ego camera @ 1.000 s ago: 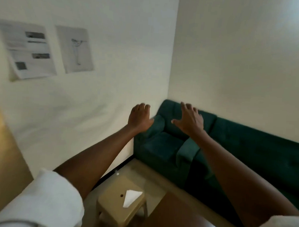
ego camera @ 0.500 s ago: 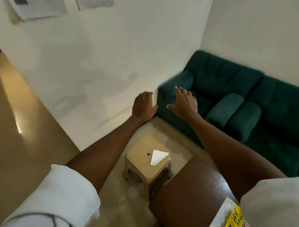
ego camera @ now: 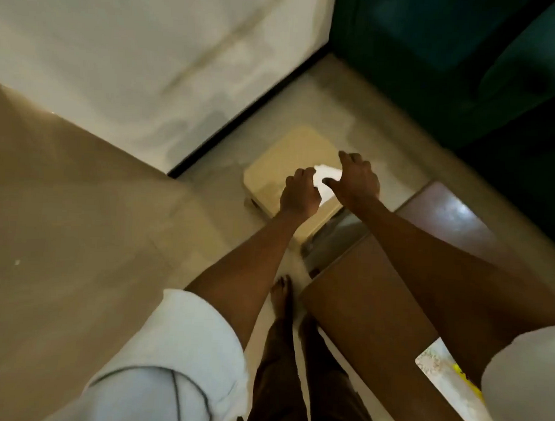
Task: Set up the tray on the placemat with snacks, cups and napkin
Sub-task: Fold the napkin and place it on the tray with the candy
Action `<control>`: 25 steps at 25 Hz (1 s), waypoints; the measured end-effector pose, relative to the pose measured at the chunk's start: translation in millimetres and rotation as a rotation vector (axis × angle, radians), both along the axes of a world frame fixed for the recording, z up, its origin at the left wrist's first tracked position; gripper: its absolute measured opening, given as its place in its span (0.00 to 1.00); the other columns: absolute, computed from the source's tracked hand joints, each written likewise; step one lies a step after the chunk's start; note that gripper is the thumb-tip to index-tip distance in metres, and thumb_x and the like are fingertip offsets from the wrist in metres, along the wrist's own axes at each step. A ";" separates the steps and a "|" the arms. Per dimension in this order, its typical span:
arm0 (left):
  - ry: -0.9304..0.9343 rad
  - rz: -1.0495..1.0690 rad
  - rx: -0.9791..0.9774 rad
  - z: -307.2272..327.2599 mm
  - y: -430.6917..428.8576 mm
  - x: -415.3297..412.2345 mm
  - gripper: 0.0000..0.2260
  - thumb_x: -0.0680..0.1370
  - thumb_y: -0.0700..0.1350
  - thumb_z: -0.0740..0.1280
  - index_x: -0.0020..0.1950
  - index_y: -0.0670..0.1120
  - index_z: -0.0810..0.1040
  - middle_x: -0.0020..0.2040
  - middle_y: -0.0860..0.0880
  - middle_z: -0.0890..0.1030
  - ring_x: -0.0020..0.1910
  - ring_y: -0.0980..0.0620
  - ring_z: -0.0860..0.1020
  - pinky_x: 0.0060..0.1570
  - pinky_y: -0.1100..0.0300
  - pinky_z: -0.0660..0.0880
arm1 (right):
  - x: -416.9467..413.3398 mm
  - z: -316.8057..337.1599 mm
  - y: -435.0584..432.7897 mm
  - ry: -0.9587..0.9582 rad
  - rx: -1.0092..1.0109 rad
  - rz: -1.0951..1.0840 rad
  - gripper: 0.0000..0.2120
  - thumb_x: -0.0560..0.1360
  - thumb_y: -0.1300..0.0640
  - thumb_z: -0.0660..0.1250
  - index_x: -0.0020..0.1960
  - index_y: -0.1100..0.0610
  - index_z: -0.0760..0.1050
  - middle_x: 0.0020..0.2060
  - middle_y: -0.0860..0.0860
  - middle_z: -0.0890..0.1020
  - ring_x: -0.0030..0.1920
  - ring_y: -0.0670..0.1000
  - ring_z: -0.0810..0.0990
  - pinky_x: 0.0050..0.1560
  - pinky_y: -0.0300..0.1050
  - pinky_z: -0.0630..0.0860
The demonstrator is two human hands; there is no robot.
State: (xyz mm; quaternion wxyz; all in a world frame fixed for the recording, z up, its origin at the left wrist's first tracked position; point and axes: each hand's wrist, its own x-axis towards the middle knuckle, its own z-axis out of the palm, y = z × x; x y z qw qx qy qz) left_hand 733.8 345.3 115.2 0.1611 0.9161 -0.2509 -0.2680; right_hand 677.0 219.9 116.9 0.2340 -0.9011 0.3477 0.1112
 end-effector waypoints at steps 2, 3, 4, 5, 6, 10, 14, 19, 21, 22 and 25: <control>0.061 -0.046 0.030 -50.4 -4.6 -2.7 0.21 0.83 0.41 0.64 0.77 0.45 0.68 0.77 0.41 0.68 0.72 0.38 0.72 0.71 0.47 0.71 | -7.7 -50.5 4.7 0.014 0.129 -0.120 0.32 0.77 0.45 0.73 0.75 0.58 0.69 0.70 0.59 0.73 0.69 0.63 0.75 0.64 0.58 0.76; 0.072 -0.059 0.046 -67.0 -5.7 -2.4 0.21 0.83 0.40 0.63 0.77 0.45 0.68 0.79 0.40 0.65 0.73 0.37 0.71 0.71 0.46 0.71 | -9.6 -66.4 7.4 0.012 0.188 -0.195 0.31 0.77 0.47 0.73 0.73 0.60 0.70 0.69 0.60 0.74 0.68 0.63 0.76 0.65 0.56 0.76; 0.078 -0.058 0.048 -89.5 -7.8 -2.7 0.22 0.83 0.39 0.63 0.78 0.46 0.67 0.79 0.40 0.63 0.72 0.36 0.70 0.71 0.46 0.71 | -9.6 -87.3 10.1 0.012 0.244 -0.283 0.30 0.77 0.48 0.74 0.72 0.62 0.71 0.68 0.60 0.75 0.67 0.62 0.77 0.66 0.55 0.75; 0.081 -0.050 0.049 -104.8 -8.3 -3.6 0.24 0.83 0.39 0.63 0.79 0.47 0.66 0.79 0.40 0.63 0.72 0.36 0.70 0.69 0.46 0.73 | -8.9 -101.5 13.4 0.003 0.281 -0.371 0.29 0.77 0.48 0.74 0.71 0.63 0.72 0.67 0.60 0.76 0.66 0.61 0.78 0.66 0.54 0.75; 0.077 -0.064 0.056 -115.7 -8.3 -3.0 0.25 0.83 0.38 0.63 0.80 0.49 0.65 0.78 0.40 0.64 0.72 0.37 0.70 0.68 0.46 0.74 | -5.8 -110.4 16.2 -0.011 0.315 -0.457 0.28 0.77 0.48 0.74 0.69 0.63 0.72 0.65 0.59 0.78 0.66 0.60 0.78 0.65 0.53 0.75; -0.079 -0.321 0.165 -139.3 -1.2 -4.3 0.32 0.83 0.43 0.64 0.85 0.52 0.54 0.84 0.41 0.54 0.80 0.37 0.61 0.75 0.44 0.66 | -0.5 -130.4 29.6 -0.097 0.455 -0.785 0.22 0.77 0.50 0.74 0.65 0.60 0.73 0.57 0.53 0.81 0.61 0.56 0.82 0.54 0.45 0.80; -0.124 -0.446 0.176 -146.8 -3.1 0.2 0.32 0.84 0.45 0.61 0.85 0.48 0.50 0.86 0.44 0.44 0.84 0.39 0.51 0.81 0.43 0.57 | 5.7 -138.5 26.0 -0.091 0.462 -0.901 0.26 0.78 0.50 0.74 0.71 0.59 0.71 0.67 0.54 0.80 0.66 0.56 0.80 0.66 0.52 0.80; -0.061 -0.438 0.213 -152.8 -10.7 -2.5 0.33 0.84 0.49 0.61 0.85 0.46 0.48 0.86 0.44 0.46 0.85 0.39 0.51 0.83 0.44 0.54 | 18.7 -141.2 13.7 -0.034 0.459 -1.004 0.26 0.78 0.48 0.73 0.71 0.59 0.71 0.67 0.54 0.79 0.66 0.56 0.80 0.66 0.48 0.79; -0.063 -0.443 0.217 -154.9 -10.3 -0.2 0.32 0.85 0.49 0.60 0.85 0.46 0.49 0.86 0.45 0.46 0.85 0.40 0.51 0.83 0.45 0.54 | 21.9 -142.7 13.7 -0.029 0.474 -1.019 0.26 0.79 0.48 0.72 0.71 0.58 0.70 0.67 0.54 0.79 0.65 0.55 0.81 0.65 0.47 0.79; -0.067 -0.455 0.219 -155.7 -11.0 0.2 0.32 0.85 0.48 0.60 0.86 0.47 0.49 0.86 0.45 0.46 0.85 0.40 0.51 0.83 0.45 0.53 | 23.4 -143.2 13.3 -0.028 0.481 -1.029 0.24 0.80 0.49 0.72 0.71 0.58 0.71 0.66 0.54 0.80 0.64 0.54 0.81 0.64 0.46 0.79; -0.051 -0.459 0.211 -156.6 -10.6 0.5 0.33 0.85 0.49 0.60 0.86 0.47 0.48 0.86 0.44 0.46 0.85 0.39 0.51 0.83 0.44 0.53 | 30.0 -145.9 12.0 -0.018 0.469 -1.041 0.18 0.80 0.50 0.71 0.66 0.57 0.74 0.62 0.53 0.81 0.60 0.53 0.83 0.60 0.44 0.81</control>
